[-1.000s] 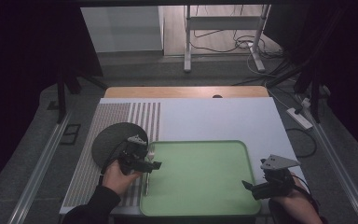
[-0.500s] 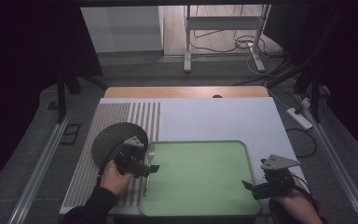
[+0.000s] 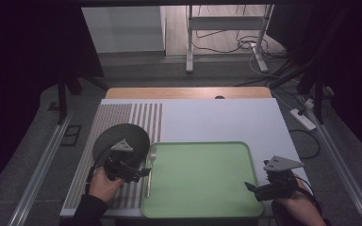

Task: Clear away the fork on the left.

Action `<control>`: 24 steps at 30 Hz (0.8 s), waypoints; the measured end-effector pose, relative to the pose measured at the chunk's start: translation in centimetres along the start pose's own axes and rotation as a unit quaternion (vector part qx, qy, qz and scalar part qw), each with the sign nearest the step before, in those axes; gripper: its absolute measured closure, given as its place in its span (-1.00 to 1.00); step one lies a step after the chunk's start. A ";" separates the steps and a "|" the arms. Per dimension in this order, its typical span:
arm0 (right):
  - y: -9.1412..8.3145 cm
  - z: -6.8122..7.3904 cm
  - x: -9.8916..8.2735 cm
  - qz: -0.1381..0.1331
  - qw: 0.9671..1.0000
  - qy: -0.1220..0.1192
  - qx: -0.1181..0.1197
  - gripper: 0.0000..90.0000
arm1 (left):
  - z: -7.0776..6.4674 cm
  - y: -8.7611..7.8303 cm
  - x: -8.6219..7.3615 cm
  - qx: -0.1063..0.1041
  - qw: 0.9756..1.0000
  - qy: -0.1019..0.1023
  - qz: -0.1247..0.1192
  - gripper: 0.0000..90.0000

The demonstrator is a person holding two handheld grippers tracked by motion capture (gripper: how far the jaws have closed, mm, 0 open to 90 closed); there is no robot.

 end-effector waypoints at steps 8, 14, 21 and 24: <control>0.0 0.0 0.0 0.001 1.000 0.002 -0.001 -1.00 | -0.3 -1.7 -1.7 0.010 1.000 -0.008 -0.010 -1.00; 0.0 -0.1 0.0 0.001 1.000 0.003 -0.003 -1.00 | -0.5 -2.8 -2.9 0.019 1.000 -0.017 -0.015 -1.00; 0.0 -0.1 0.0 0.000 1.000 0.009 -0.004 -1.00 | -0.9 -4.2 -4.5 0.024 0.999 -0.030 -0.022 -1.00; 0.0 -0.1 0.1 0.001 1.000 0.009 -0.005 -1.00 | -1.1 -4.8 -5.1 0.027 0.999 -0.032 -0.028 -1.00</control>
Point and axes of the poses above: each handheld gripper's, and its own axes: y roughly forward along the jaws, x roughly out of its top, z roughly to its left, the point moved 1 cm from there along y, roughly forward along the jaws, and after that the axes turned 15 degrees about y, right-handed, at the moved point
